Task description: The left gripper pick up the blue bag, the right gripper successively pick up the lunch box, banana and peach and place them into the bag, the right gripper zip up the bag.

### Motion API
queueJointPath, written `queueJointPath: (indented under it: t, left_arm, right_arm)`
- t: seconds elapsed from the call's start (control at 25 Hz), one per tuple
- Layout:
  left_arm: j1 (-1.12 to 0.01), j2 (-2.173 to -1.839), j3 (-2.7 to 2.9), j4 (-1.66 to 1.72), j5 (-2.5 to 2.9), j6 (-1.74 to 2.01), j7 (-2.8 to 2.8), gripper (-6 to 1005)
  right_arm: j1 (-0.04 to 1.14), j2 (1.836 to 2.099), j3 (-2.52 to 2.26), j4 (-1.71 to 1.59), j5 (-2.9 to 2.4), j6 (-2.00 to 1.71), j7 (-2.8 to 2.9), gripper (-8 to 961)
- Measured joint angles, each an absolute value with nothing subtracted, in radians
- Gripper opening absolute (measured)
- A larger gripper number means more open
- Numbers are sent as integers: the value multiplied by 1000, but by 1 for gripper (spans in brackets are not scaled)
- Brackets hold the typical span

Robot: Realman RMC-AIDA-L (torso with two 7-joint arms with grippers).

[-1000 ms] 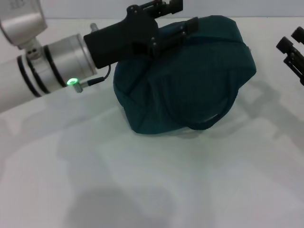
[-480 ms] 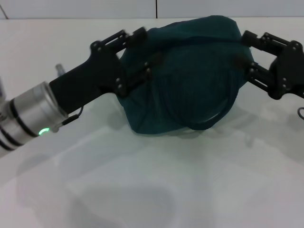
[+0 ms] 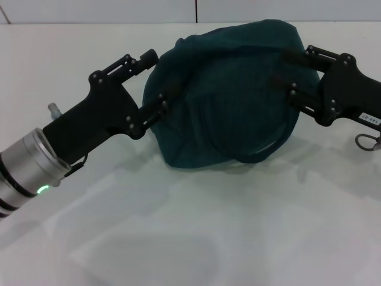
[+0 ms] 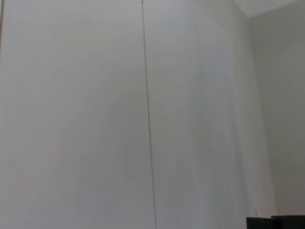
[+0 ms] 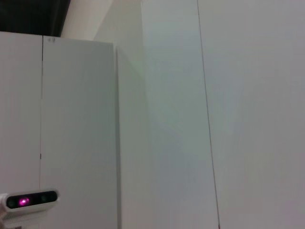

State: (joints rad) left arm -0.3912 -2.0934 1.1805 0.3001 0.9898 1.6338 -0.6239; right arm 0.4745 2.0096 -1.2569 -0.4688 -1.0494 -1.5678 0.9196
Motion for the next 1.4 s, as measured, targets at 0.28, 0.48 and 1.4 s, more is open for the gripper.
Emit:
queueJointPath:
  t: [0.28,0.48,1.4]
  left_arm:
    - [-396,-2087,1187,281,1003,1662,-581,571]
    - [-394,-2085,1188,289,1019,1674,-579,570]
    - [-387,-2092,1189,281,1072,1775,-558,570]
  right_arm:
    - [463,1998,-1256,-477,-1055,-1578,943,515]
    - [455,1986,-1254,-480,-1056,-1604,958,517]
    - [429,1979,-1242,-554,-1161,-1659,1014,705]
